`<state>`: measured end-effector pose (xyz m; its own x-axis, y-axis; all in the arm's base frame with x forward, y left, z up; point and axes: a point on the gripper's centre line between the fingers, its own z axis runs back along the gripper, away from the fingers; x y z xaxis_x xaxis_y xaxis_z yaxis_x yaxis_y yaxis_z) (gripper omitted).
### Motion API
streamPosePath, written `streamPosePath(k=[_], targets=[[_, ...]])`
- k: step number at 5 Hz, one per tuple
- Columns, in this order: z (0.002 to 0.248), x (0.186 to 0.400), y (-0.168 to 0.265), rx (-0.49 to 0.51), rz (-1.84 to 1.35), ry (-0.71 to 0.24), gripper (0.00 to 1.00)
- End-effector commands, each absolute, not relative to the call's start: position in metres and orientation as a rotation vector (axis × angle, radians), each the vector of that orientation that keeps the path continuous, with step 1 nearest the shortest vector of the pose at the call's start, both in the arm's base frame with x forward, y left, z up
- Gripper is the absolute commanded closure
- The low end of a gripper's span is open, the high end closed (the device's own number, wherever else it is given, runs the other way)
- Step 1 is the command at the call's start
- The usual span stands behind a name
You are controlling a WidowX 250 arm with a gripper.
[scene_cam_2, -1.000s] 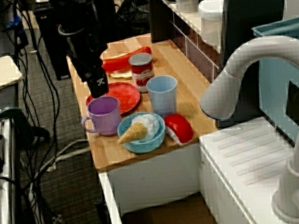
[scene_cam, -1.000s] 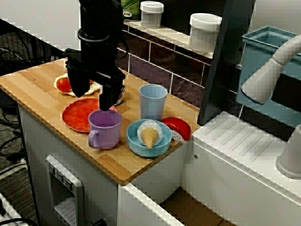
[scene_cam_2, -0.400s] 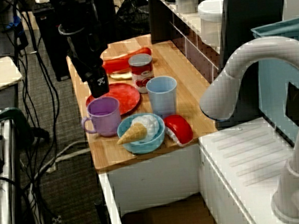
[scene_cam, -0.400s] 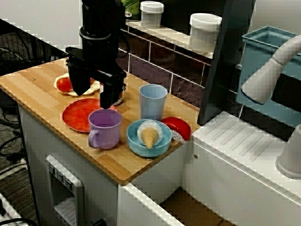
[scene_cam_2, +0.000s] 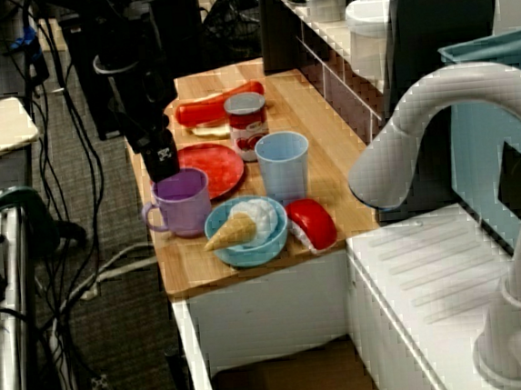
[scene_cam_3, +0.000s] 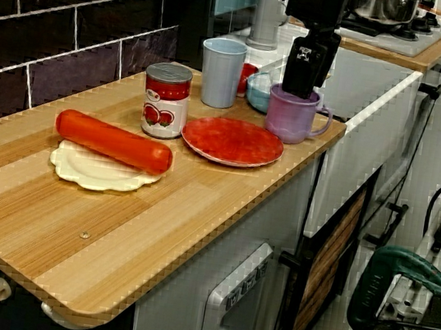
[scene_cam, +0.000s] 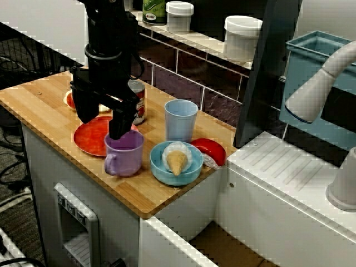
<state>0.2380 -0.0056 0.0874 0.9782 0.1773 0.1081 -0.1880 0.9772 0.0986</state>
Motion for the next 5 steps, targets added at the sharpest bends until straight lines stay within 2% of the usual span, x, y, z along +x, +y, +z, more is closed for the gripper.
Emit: streamPosePath(k=[1,5], targets=[[0.099,0.245,0.000,0.092,0.201,-0.136,0.00],[0.074,0.261,-0.001,0.111,0.251,-0.155,0.00]])
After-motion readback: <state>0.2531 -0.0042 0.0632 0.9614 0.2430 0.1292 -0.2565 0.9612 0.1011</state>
